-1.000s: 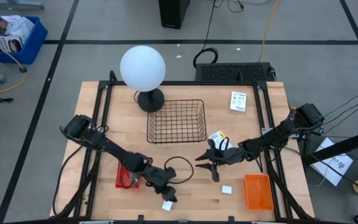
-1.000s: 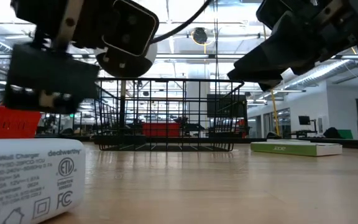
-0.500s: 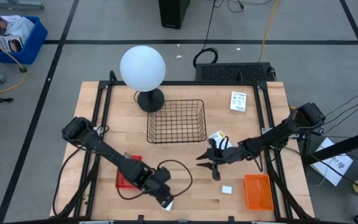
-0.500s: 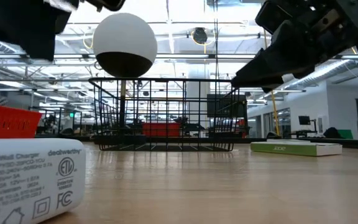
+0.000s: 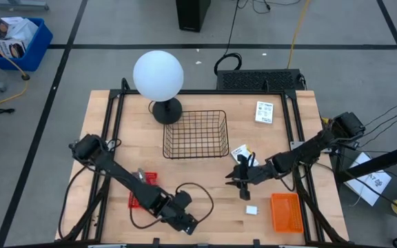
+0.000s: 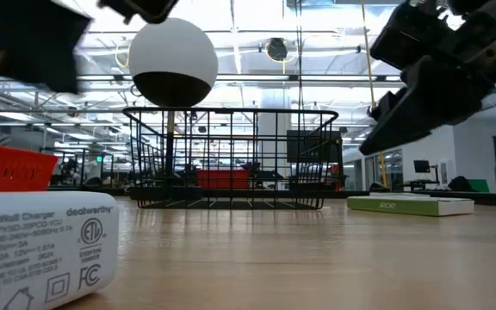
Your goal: Pick and place items into bin
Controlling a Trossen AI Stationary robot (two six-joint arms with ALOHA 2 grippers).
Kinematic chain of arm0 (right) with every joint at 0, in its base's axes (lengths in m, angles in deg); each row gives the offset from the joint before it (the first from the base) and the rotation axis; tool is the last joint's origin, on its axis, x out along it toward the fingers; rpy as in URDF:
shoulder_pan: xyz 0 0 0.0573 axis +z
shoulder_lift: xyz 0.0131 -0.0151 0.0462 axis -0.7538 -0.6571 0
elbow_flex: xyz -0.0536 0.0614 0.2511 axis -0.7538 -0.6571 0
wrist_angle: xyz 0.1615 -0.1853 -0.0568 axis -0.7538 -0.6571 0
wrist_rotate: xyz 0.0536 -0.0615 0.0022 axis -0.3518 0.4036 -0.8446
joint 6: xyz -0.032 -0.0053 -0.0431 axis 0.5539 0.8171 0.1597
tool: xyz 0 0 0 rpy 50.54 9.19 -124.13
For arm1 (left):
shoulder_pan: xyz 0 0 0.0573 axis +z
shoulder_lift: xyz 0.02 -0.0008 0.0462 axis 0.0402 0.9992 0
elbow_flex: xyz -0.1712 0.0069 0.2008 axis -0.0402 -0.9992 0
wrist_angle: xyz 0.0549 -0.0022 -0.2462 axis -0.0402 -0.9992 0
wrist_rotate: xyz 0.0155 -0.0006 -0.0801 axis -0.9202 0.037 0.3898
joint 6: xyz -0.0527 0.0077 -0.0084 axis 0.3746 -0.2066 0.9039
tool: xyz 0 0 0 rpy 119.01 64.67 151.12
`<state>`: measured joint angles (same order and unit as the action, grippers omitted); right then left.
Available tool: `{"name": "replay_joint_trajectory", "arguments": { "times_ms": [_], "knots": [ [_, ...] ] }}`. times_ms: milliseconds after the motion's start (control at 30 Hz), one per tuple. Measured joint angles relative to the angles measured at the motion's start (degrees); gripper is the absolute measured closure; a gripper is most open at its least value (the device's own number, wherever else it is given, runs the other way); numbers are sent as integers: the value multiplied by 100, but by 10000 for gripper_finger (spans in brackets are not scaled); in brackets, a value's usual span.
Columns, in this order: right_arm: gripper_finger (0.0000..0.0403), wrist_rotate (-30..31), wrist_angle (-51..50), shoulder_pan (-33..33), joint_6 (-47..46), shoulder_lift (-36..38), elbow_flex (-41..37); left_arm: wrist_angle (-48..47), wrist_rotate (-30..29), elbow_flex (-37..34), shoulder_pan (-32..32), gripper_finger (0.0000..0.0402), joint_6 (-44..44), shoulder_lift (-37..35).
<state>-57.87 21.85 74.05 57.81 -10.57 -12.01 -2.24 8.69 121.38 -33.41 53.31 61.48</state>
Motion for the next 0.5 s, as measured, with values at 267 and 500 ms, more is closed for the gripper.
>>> {"name": "replay_joint_trajectory", "arguments": {
  "times_ms": [267, 500],
  "knots": [
    [292, 46, 204, 444, -201, 0, -6, 64, -458, 0, -233, 191, 163, 44],
    [291, 315, 225, 543, -213, 0, -6, 68, -289, -9, -173, 142, 55, 289]
  ]
}}
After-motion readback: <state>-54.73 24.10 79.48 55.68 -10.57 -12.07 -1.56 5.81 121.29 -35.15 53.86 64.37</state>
